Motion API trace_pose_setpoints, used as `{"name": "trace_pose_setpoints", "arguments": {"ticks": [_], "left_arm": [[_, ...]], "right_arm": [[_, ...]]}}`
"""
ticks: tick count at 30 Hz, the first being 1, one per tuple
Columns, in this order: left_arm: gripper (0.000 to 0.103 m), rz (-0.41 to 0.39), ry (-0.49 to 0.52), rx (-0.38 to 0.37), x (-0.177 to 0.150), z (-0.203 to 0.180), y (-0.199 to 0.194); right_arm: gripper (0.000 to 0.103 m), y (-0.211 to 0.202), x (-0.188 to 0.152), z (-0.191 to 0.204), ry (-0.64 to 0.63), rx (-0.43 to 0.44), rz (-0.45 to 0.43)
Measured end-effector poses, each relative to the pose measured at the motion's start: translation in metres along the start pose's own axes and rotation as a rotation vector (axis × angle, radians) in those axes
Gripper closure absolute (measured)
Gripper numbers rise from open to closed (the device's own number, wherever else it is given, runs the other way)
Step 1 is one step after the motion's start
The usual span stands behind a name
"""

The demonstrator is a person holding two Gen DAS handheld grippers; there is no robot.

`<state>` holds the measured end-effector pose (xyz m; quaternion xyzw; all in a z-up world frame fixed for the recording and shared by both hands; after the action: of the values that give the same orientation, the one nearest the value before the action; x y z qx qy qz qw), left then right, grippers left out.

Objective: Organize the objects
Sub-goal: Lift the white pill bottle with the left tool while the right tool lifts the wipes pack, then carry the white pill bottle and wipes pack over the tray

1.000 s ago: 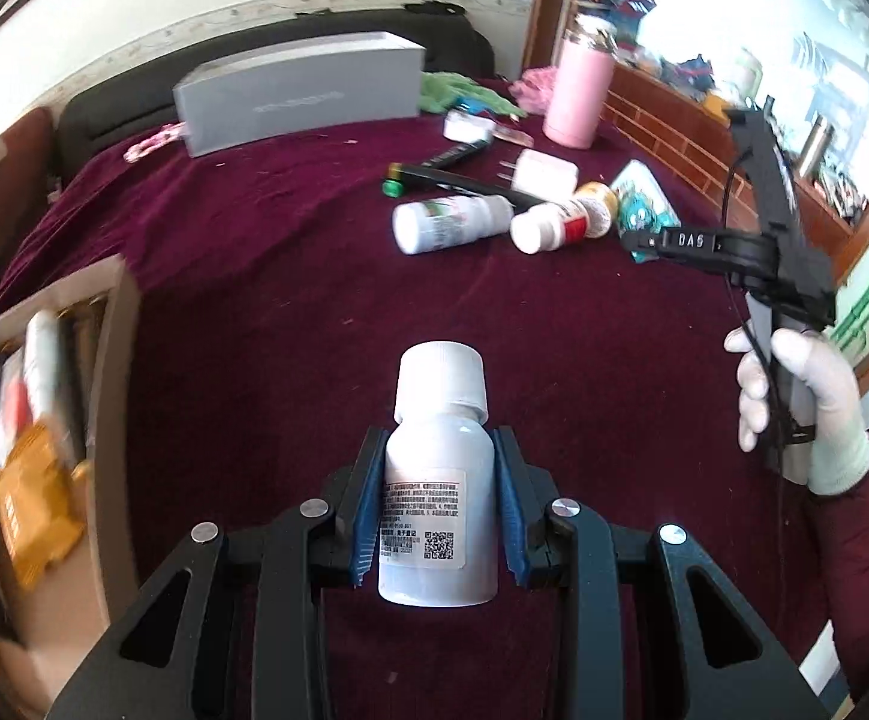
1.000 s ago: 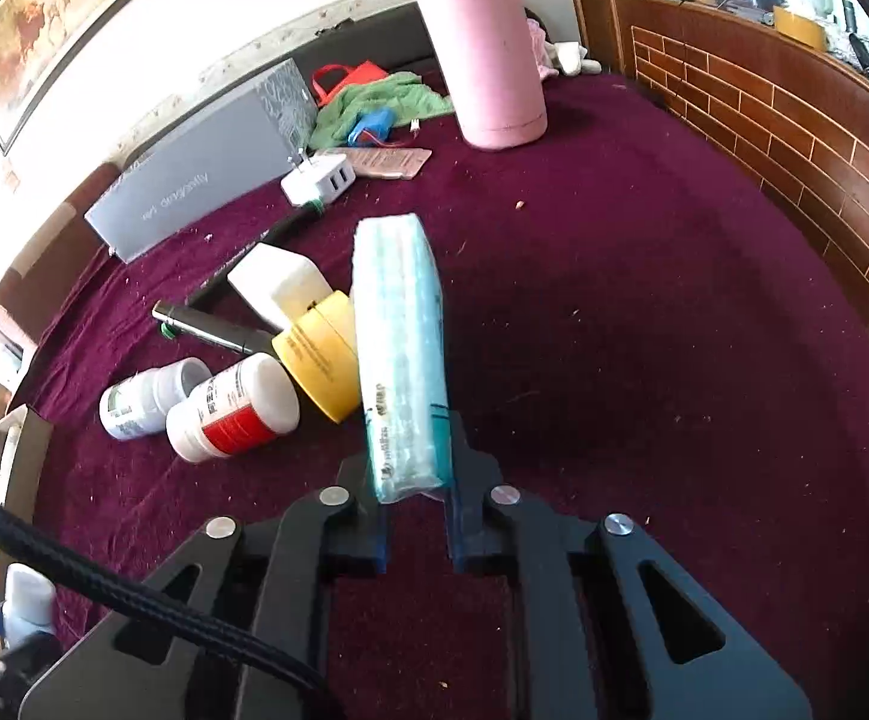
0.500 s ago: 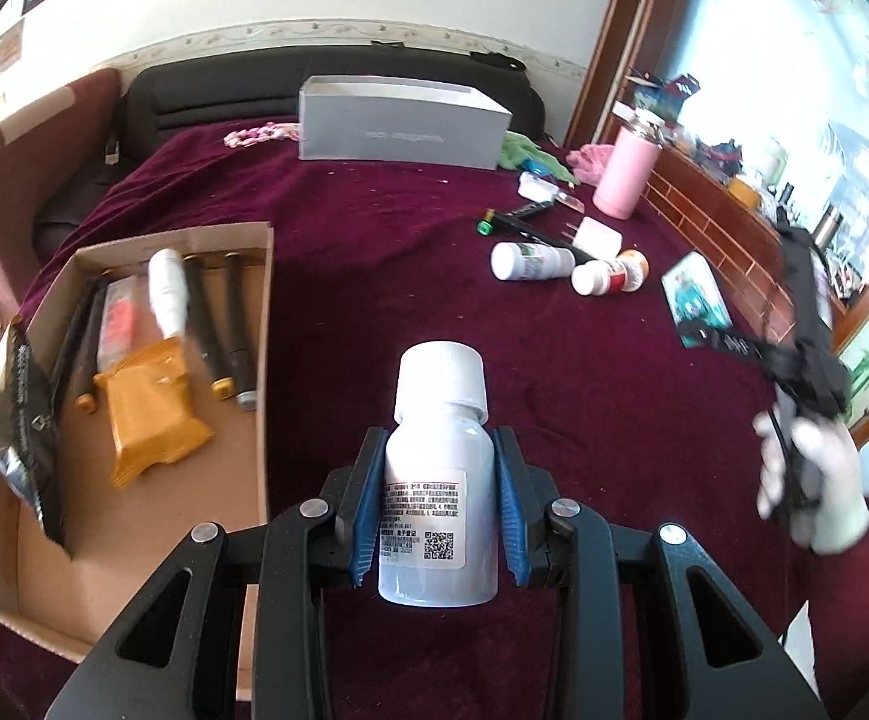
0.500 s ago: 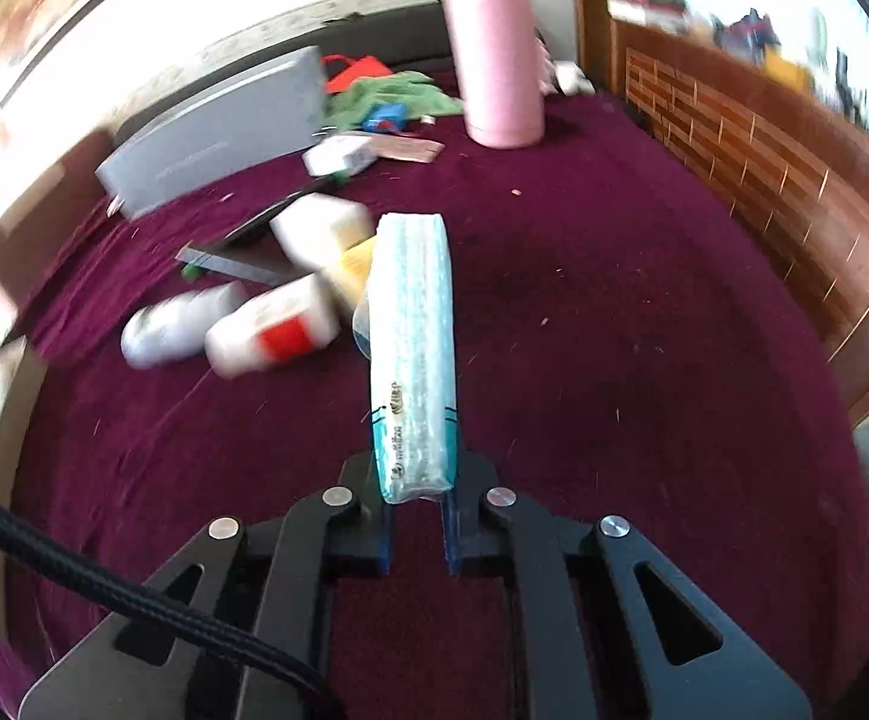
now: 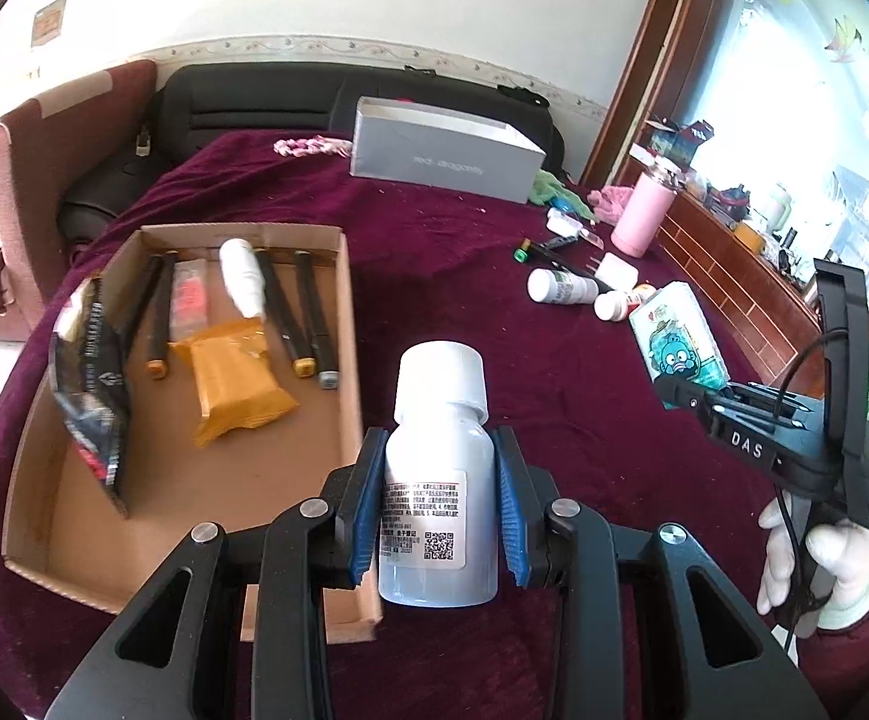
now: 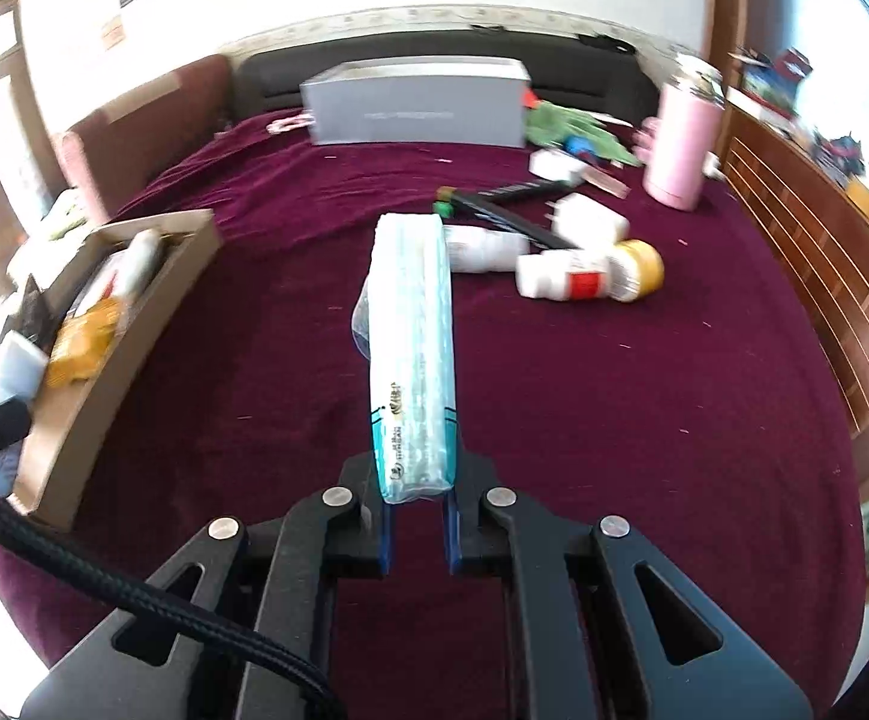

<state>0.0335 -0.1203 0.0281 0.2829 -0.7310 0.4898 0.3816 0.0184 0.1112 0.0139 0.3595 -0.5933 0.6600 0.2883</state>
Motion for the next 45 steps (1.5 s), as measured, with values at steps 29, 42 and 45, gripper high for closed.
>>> {"name": "trace_pose_setpoints", "arguments": {"ticks": [29,42,45], "left_arm": [[0.073,-0.005,-0.081,0.156,-0.008,0.113,-0.010],[0.073,0.022,-0.117,0.134,-0.017,0.131,-0.005],[0.073,0.029,-0.122,0.120,-0.018,0.130,-0.004]], "right_arm": [[0.093,0.012,0.017,0.171,-0.301,0.124,-0.003],[0.093,0.028,0.015,0.219,-0.351,0.169,0.033],[0.093,0.031,0.013,0.224,-0.349,0.179,0.046]]}}
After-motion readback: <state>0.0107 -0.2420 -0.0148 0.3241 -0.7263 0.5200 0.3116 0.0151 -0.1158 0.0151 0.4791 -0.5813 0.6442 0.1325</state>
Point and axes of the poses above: each gripper's, at about its wrist camera, not at the fingertips, and y roughly the way its jaws point, z to its left, x to its top, the point moved 8 cm from there along y, roughly the way its jaws point, and after that the axes turned 14 degrees about -z, right-handed, at the moved point
